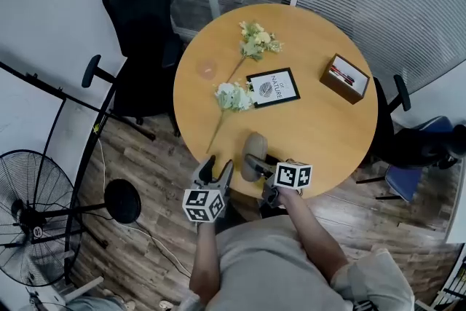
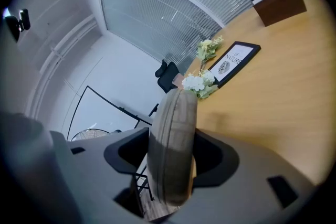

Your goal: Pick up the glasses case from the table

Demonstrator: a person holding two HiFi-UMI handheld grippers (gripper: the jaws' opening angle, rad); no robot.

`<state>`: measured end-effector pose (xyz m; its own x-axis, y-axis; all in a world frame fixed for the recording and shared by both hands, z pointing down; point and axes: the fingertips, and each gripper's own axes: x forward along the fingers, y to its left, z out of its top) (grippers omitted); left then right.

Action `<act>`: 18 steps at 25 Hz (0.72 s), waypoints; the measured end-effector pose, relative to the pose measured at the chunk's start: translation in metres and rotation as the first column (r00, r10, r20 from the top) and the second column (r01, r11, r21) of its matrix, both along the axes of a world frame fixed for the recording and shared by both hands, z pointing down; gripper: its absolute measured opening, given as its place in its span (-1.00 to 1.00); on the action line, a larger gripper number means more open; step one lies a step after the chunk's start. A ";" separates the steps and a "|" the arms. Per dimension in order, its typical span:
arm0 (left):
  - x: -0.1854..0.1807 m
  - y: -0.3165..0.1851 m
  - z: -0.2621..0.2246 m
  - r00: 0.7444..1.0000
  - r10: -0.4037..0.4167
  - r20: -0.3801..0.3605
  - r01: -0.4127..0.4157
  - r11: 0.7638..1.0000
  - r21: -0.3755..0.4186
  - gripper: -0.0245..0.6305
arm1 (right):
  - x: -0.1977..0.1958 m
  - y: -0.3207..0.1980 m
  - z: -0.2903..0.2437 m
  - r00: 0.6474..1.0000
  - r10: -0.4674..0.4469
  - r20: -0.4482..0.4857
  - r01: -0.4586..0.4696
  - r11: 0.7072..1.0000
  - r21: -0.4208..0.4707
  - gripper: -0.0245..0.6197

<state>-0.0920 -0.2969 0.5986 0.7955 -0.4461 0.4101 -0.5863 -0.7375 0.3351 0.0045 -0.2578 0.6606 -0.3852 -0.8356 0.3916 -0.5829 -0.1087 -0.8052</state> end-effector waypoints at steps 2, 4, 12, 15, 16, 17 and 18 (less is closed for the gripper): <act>0.003 0.006 -0.003 1.000 -0.004 -0.003 0.004 1.000 0.007 -0.21 | 0.004 0.005 -0.006 1.000 -0.003 -0.003 0.003 1.000 0.016 -0.14; 0.004 0.010 -0.006 1.000 -0.010 -0.005 0.010 1.000 0.017 -0.21 | 0.007 0.009 -0.011 1.000 -0.007 -0.005 0.007 0.999 0.033 -0.14; 0.010 0.032 -0.013 0.999 -0.043 -0.013 0.044 0.998 0.036 -0.21 | 0.019 0.025 -0.027 0.998 -0.046 -0.042 0.050 0.994 0.098 -0.14; 0.014 0.039 -0.016 0.998 -0.058 -0.025 0.059 0.997 0.045 -0.21 | 0.023 0.033 -0.032 0.995 -0.068 -0.067 0.076 0.991 0.111 -0.14; 0.016 0.042 -0.016 0.998 -0.063 -0.027 0.064 0.997 0.047 -0.21 | 0.024 0.036 -0.033 0.994 -0.079 -0.075 0.087 0.990 0.113 -0.14; 0.017 0.045 -0.016 0.997 -0.069 -0.028 0.070 0.996 0.048 -0.21 | 0.025 0.039 -0.033 0.993 -0.090 -0.083 0.099 0.988 0.115 -0.14; 0.018 0.047 -0.016 0.997 -0.075 -0.030 0.076 0.996 0.047 -0.21 | 0.027 0.041 -0.033 0.991 -0.099 -0.090 0.109 0.987 0.116 -0.14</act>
<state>-0.0736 -0.2495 0.5830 0.7697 -0.5241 0.3645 -0.6317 -0.7074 0.3171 0.0313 -0.2163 0.6272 -0.4431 -0.8355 0.3249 -0.6515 0.0511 -0.7570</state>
